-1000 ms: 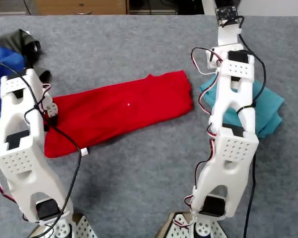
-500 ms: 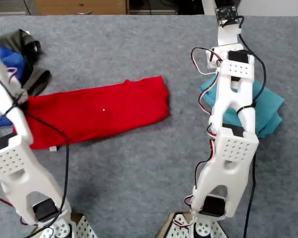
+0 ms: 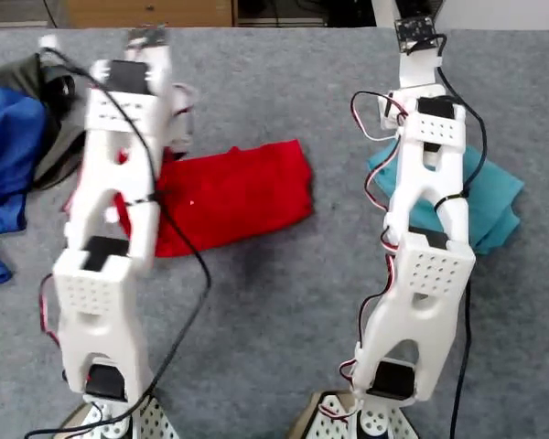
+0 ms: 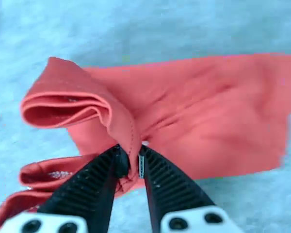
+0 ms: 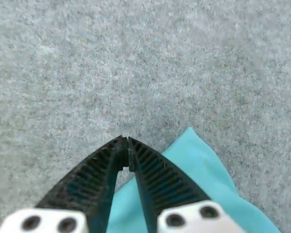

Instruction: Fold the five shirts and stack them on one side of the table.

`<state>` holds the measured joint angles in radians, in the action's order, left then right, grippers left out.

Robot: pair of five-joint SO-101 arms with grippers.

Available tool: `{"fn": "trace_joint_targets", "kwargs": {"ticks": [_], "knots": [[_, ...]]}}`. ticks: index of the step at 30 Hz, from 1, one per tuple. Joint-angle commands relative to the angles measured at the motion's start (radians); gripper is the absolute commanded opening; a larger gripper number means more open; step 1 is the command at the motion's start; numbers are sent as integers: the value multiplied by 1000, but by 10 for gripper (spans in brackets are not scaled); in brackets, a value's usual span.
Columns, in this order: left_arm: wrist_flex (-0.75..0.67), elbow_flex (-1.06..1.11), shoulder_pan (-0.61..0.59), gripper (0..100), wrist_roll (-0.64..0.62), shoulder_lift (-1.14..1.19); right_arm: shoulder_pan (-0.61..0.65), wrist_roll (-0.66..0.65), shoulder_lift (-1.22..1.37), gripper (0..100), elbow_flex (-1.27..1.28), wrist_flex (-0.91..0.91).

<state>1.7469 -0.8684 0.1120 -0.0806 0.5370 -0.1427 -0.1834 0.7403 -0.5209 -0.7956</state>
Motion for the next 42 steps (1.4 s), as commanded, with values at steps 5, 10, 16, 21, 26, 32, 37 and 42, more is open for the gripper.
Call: {"fn": "trace_joint_targets", "kwargs": {"ticks": [5,10,16,21,26,32,37,42], "knots": [[-75,-259,140,20,-143,134,10,-9,-12,5,-12,23],[-78,-407,213,20,-186,246,-4,-6,-12,5,-27,23],[-95,-537,279,21,-215,348,-25,-5,-7,5,-45,23],[-146,-539,313,21,-235,383,-25,-5,-7,5,-45,23],[-161,-540,348,21,-239,404,-27,-5,-7,5,-45,23],[-173,-542,379,21,-241,412,-27,-5,-7,5,-45,23],[-150,-548,371,146,-288,412,-27,-5,-7,5,-45,23],[-143,-577,301,202,-390,403,-25,-5,-7,5,-45,23]]}}
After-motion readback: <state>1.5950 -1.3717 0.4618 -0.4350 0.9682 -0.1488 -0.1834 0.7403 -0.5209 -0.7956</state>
